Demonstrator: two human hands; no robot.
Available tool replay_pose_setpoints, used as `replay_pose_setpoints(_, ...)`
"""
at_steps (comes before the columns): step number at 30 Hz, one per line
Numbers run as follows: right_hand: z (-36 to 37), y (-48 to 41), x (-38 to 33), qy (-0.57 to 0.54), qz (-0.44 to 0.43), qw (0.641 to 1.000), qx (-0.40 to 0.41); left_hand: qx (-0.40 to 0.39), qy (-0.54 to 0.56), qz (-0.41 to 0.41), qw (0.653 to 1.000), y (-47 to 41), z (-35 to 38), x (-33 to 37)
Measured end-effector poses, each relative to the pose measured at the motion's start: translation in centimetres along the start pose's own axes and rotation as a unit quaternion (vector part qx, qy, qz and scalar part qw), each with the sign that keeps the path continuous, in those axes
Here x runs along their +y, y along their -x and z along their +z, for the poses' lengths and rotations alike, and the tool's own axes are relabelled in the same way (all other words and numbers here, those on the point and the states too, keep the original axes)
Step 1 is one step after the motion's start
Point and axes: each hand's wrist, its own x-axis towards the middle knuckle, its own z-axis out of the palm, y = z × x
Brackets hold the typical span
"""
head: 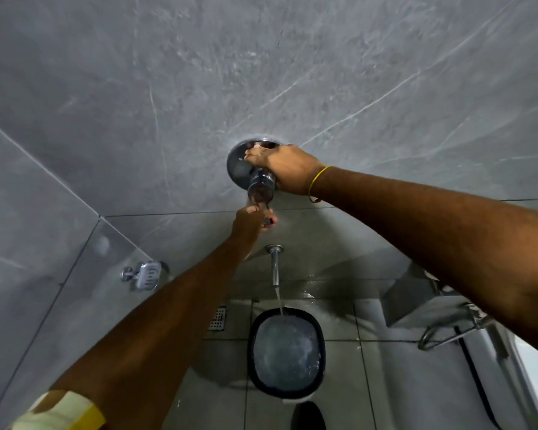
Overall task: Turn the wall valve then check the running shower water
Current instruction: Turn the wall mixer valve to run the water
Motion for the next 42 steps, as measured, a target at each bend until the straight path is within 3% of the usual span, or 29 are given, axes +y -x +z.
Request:
replay_pose_setpoints(19,1.3,0.0,-0.4,-0.061,0.049,0.996,0.037,-0.016,-0.022,0.04,0.999,0.4,-0.2,-0.7)
replay_pose_setpoints(36,1.2,-0.6,-0.8,-0.019,0.06,0.997,0.042,-0.03,-0.03,0.029,0.999,0.3,-0.2,-0.7)
replay_pose_setpoints(42,-0.1,-1.1,0.1,0.078,0.006,0.997,0.01,-0.021,-0.039,0.021,0.999,0.4,0.1,-0.3)
